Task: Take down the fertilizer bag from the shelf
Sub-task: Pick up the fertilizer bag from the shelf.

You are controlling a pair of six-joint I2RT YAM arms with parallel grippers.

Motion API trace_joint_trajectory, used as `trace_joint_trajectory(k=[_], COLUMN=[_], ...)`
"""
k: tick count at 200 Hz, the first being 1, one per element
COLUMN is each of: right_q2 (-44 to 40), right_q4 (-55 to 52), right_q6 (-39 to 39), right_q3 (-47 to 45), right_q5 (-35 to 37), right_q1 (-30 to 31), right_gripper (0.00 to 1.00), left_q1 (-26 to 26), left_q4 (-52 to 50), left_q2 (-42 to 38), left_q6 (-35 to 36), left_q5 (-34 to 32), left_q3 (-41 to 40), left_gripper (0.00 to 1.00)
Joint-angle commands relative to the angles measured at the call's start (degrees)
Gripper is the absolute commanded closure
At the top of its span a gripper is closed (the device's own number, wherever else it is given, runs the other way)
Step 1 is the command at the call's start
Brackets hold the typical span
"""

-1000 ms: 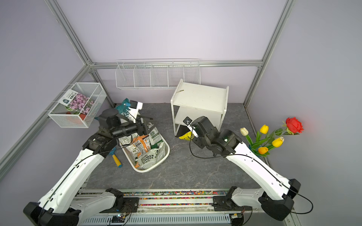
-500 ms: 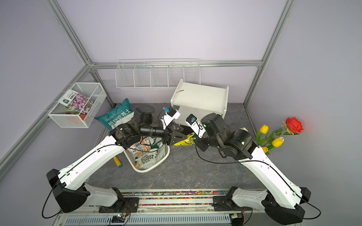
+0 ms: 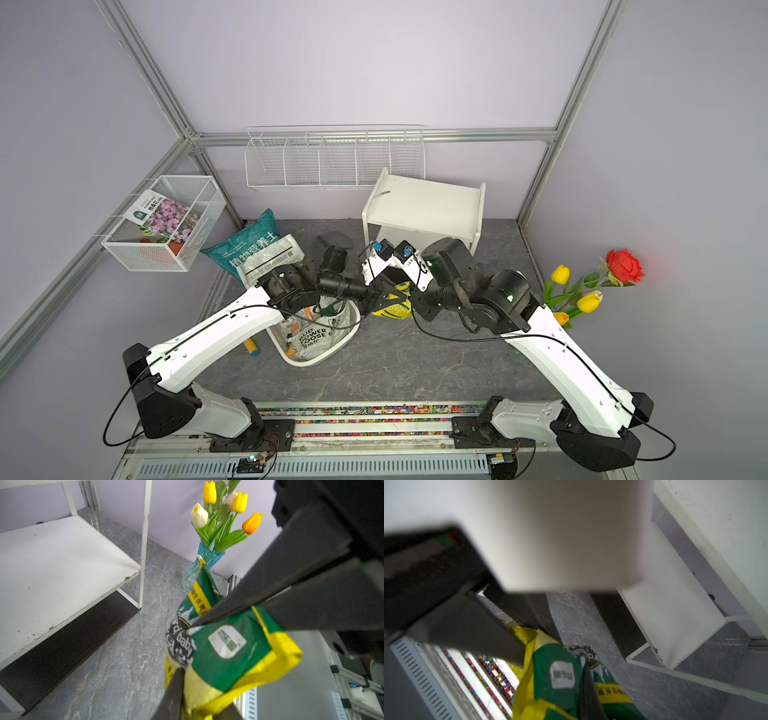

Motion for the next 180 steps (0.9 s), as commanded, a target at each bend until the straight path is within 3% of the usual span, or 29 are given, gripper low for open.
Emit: trace_joint_trajectory(k=[1,26,31,37,51,63,85,103,143,180], right_q2=[-0.4,-0.3,-0.2,-0.4,-0.8,-1.7,-3.7,-4.8,-5.2,-5.1], right_q4=[4.1,5.0,5.4,5.9,7.2,9.1,11.7,12.3,12.4,13.6], right_q6=[1.8,2.2,2.1,2.1,2.4,2.8,3.0,3.4,5.7,7.0], right_q3=[-0.1,-1.2,-1.6,-2.0,-2.6,-3.5,-5.4,-7.2,-12.0,-14.1], right_q5=[-0.5,0.0,0.2,0.4,2.1,4.7,8.7,9.4,10.6,10.2], right_q1=[0.2,0.2,0.2,0.2,0.2,0.2,-0.2,-0.8,-1.9,-2.3], right_gripper=[1.0,1.0,0.94,0.8,0.3,0.03,0.02,0.02,0.02,0.02], left_q1=[-0.6,-0.6,-0.6,-0.6,-0.6,-0.6,-0.3,0.8,1.7,1.6], left_q4=[1.4,2.0,2.1,2.3,2.9,3.4,4.8,9.2,20.1,27.1], left_q2=[0.1,0.3,0.3,0.1,-0.8,-2.0,-5.6,-10.4,-21.5,-28.2], left_q6=[0.6,0.0,-0.1,-0.2,-0.2,-0.1,-3.2,-4.3,-7.2,-13.1], left_q5=[0.6,0.4,0.2,-0.4,-3.5,-8.3,-22.8,-28.5,-35.5,-35.1], left_q3=[0.0,-0.5,-0.7,-0.9,-2.2,-3.7,-7.6,-12.5,-25.0,-36.4], left_gripper=[1.0,1.0,1.0,1.0,1.0,1.0,1.0,1.0,1.0,1.0])
